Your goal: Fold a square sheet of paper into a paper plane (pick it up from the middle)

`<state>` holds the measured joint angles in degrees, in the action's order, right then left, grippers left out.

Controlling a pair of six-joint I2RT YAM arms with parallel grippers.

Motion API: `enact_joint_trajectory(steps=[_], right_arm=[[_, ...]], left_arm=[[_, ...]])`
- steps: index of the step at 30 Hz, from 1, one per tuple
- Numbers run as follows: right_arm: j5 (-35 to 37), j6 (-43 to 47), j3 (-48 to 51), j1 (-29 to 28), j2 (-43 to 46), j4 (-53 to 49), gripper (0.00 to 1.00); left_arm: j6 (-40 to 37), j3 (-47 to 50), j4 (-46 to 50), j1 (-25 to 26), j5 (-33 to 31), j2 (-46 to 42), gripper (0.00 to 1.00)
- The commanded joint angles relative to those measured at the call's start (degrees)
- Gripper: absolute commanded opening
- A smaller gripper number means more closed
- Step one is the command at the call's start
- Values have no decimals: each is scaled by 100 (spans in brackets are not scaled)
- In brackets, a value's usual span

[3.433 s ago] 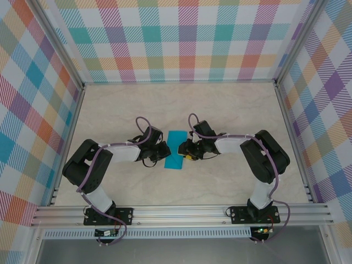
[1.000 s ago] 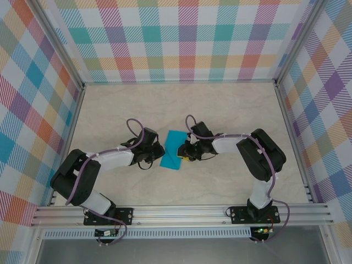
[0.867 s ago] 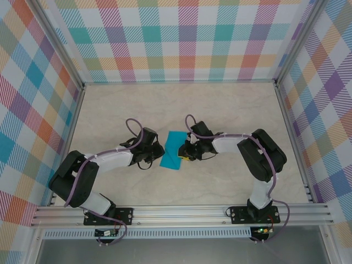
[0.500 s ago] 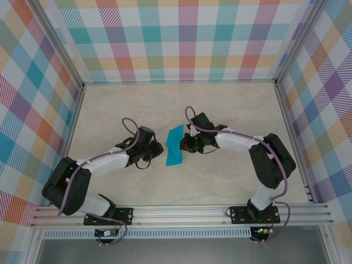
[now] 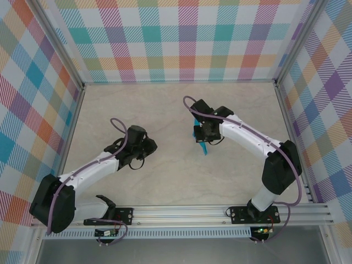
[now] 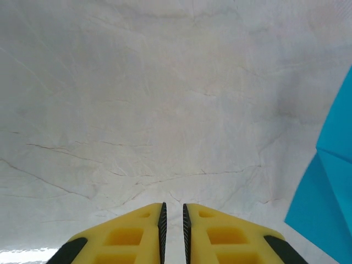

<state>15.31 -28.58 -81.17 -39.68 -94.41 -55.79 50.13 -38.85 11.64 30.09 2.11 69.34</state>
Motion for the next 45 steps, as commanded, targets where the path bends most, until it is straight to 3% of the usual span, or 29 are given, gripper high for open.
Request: enact_joint_trajectory(steps=[1,6,10,12,15,18,22,26,29,38,45], right_arm=[[1171,13,-372,-267,-295,-1236,12],[1032,-258,-951,-875,-1400,-1493,13],[20,-237,-1630,-1421,-2274,-1256,17],[-647,-152,-1956,-1622,-2479,-948,26],[-1351,-251,-1847,-1618,-2194,-329,41],[-1801,-337,-1166,-1476,-1508,459,44],[-2171,-574,157,-1062,-566,1458,37],[-3555,-860,1786,-239,130,3074,25],[-4415,-1015,2393,205,83,3903,20],[-4612,-1156,2644,338,-734,4292,16],[-4389,-1718,3096,330,-884,4748,16]], left_arm=[[35,79,565,-124,-437,-422,19],[228,175,974,-204,-903,-1024,21],[372,252,1227,-248,-1129,-1385,22],[408,285,1367,-274,-1231,-1557,23],[443,359,1489,-323,-1281,-1788,25],[449,465,1430,-363,-1164,-1937,26],[310,600,804,-381,-600,-1821,29],[165,418,-316,-375,521,-980,29],[84,-54,-851,-288,1310,50,27],[-75,-1661,-1049,216,1916,2572,23],[23,-2027,-1178,287,2061,3577,23]])
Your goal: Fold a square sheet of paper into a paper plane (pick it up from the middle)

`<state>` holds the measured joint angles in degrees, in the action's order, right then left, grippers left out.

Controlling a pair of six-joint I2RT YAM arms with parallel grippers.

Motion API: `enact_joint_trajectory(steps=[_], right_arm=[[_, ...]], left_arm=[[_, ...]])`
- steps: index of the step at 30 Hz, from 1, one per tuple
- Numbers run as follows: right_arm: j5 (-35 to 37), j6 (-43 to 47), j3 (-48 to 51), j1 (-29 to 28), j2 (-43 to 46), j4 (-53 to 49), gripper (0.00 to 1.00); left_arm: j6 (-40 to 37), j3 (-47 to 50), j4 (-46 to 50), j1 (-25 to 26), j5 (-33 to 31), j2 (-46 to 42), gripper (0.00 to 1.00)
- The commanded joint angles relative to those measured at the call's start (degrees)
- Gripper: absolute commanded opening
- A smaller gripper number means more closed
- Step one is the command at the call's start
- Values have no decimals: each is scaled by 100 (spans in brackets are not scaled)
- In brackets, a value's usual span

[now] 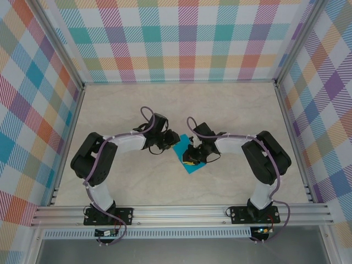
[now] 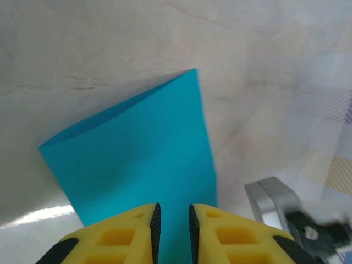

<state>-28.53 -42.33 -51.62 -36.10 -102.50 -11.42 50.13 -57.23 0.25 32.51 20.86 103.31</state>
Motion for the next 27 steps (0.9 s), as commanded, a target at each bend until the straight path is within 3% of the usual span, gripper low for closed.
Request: enact_joint_trajectory(steps=[1,11,20,27], right_arm=[[36,-492,230,-36,-95,389,17],[662,-2138,824,-413,56,1192,18],[1900,-1383,-313,-500,917,-977,28],[2312,-1893,-1285,-504,1168,-2698,30]], left_arm=[[8,-223,32,45,131,285,22],[-316,-548,505,-3,-54,1040,19],[-562,-922,764,-157,96,871,19],[-362,-996,963,-149,206,328,20]])
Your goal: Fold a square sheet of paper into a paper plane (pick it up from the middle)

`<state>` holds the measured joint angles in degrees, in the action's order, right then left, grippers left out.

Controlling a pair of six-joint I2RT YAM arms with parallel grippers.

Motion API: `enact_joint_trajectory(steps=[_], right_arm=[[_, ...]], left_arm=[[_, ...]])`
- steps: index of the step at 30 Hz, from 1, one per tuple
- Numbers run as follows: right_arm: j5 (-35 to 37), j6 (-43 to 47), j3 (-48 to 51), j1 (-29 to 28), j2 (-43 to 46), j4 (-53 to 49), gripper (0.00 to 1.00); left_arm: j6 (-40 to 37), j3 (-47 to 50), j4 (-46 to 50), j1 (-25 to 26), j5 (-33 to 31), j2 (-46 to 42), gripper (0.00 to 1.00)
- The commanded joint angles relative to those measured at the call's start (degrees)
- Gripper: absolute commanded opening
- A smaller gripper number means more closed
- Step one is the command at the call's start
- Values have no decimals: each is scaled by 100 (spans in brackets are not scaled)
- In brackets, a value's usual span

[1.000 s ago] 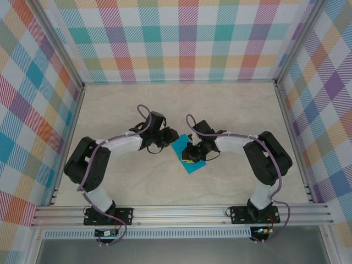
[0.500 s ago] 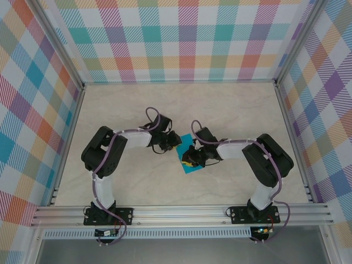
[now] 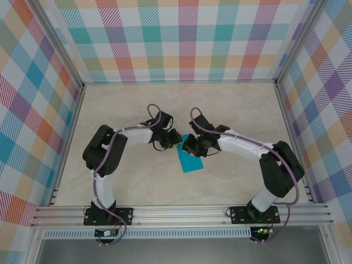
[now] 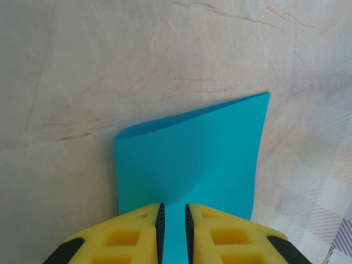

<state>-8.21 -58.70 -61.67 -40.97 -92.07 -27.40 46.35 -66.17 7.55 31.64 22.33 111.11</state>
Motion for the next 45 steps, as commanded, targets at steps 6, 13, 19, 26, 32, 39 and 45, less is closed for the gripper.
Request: enact_joint_trajectory(steps=[6,13,19,26,32,39,45], right_arm=[[320,-168,-1316,-24,-64,-2011,31],[163,179,-1799,40,-160,-2070,32],[259,407,-2021,112,-202,-2247,35],[856,473,-1203,107,398,-1972,38],[1167,627,-345,107,785,-1776,38],[1114,1098,548,198,1237,-1100,38],[503,1138,1105,268,1617,-434,53]], left_arm=[[-350,-433,687,-60,90,-589,22],[-152,-573,440,-61,158,-298,22],[-239,-722,596,-61,163,-186,22],[-408,-565,916,-70,-51,-457,22],[-162,-132,591,-44,-106,-926,22],[188,534,336,41,-373,-1556,23],[500,904,47,221,-585,-1823,25]])
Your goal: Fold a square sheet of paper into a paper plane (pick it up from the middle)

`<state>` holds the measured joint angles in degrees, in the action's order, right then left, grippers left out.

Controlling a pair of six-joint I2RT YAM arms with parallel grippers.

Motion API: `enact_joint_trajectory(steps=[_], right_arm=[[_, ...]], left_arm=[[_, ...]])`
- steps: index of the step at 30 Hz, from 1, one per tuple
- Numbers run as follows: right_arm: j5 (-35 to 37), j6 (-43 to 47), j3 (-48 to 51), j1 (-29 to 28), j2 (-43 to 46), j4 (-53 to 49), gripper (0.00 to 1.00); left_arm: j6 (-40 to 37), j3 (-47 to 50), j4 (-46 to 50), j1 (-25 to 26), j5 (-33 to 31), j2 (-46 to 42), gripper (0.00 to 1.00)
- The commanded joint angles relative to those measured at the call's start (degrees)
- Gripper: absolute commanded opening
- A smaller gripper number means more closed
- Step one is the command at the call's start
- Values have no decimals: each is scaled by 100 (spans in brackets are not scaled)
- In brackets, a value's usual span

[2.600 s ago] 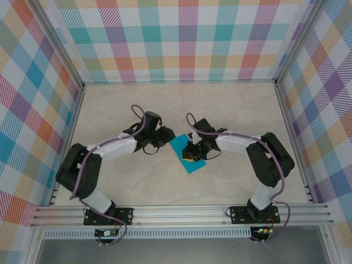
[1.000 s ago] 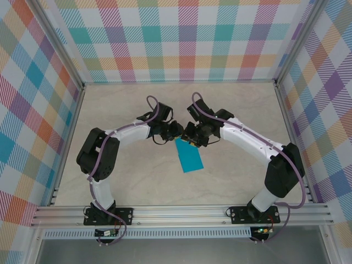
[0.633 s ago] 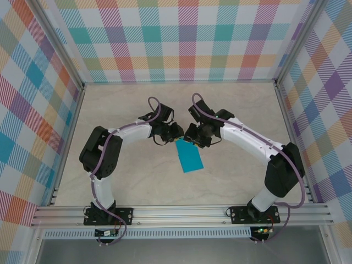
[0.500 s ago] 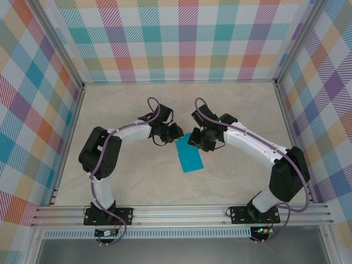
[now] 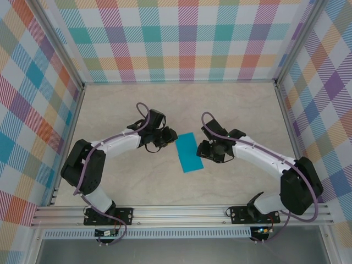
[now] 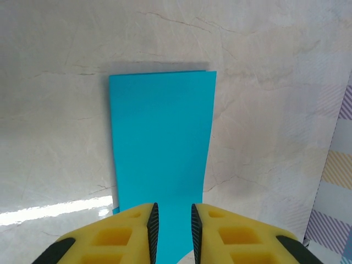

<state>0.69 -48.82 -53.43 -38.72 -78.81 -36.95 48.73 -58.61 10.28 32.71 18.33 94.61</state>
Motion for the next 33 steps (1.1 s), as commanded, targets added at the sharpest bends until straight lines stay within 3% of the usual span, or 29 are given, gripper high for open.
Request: enact_joint_trajectory(steps=[1,11,17,23,33], right_arm=[[-467,189,358,76,348,588,54],[-899,-115,1543,560,1168,1386,59],[-1181,277,1326,723,774,902,56],[-1655,378,1433,1030,502,1084,56],[-1987,432,1312,1033,102,1195,53]], left_arm=[[327,205,-273,165,-311,-217,25],[400,-79,-85,363,-453,85,26],[611,-193,-540,437,-372,445,27],[541,-584,-467,519,-288,871,27],[521,-733,-642,609,-194,1338,27]])
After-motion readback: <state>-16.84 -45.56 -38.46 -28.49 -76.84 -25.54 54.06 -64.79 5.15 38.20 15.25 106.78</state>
